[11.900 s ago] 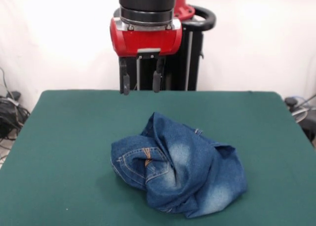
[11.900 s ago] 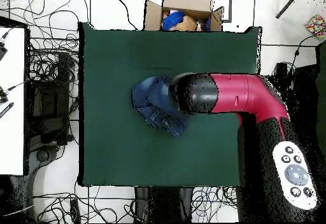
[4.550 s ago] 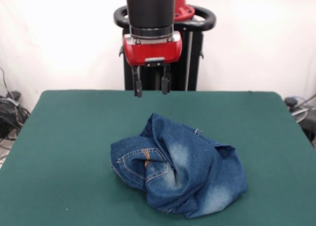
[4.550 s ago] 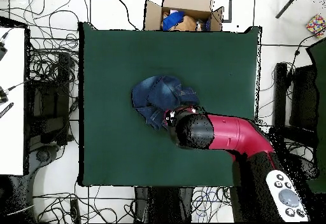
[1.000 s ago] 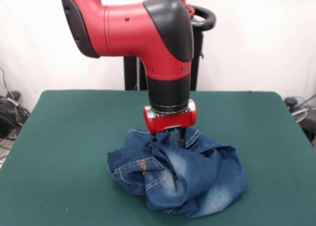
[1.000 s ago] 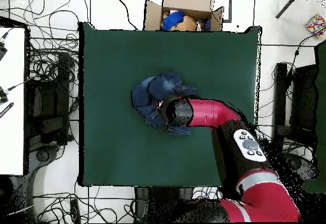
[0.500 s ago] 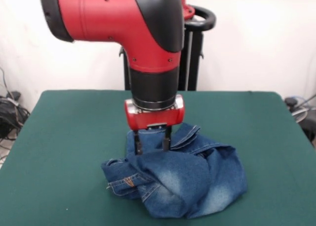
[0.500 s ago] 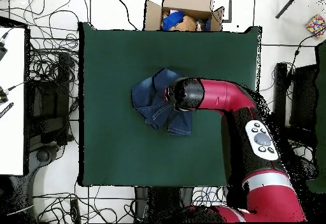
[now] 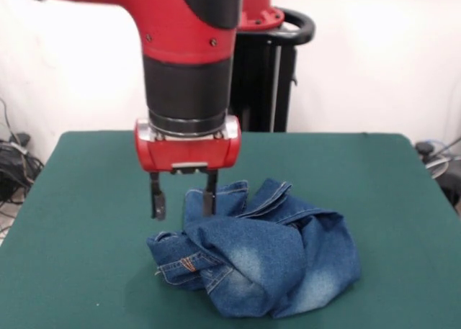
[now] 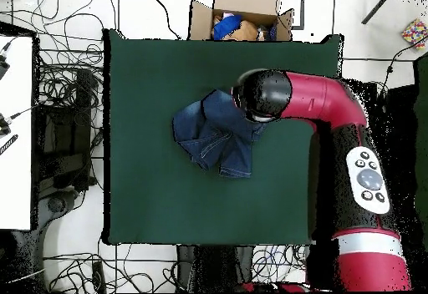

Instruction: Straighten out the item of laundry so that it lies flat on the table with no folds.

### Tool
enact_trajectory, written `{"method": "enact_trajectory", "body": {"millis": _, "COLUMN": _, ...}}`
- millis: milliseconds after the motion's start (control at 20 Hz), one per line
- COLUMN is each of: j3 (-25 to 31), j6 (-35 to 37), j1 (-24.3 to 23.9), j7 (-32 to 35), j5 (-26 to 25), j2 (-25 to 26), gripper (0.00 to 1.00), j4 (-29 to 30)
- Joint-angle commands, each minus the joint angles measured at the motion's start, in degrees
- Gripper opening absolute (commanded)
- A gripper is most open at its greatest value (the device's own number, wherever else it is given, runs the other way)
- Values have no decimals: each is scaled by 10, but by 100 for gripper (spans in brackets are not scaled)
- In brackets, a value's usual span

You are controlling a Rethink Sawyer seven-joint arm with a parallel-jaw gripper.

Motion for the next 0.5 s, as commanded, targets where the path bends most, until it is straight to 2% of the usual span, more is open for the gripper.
{"method": "enact_trajectory", "body": {"millis": 50, "j3": 26, "j6": 38, "j1": 20, "j7": 17, "j5": 11, "j2": 3, "gripper": 100, "j4": -27}}
{"method": "enact_trajectory", "body": {"millis": 500, "j3": 21, "j6": 41, "j1": 6, "j7": 16, "j5": 26, "j2": -59, "gripper": 100, "j4": 44}}
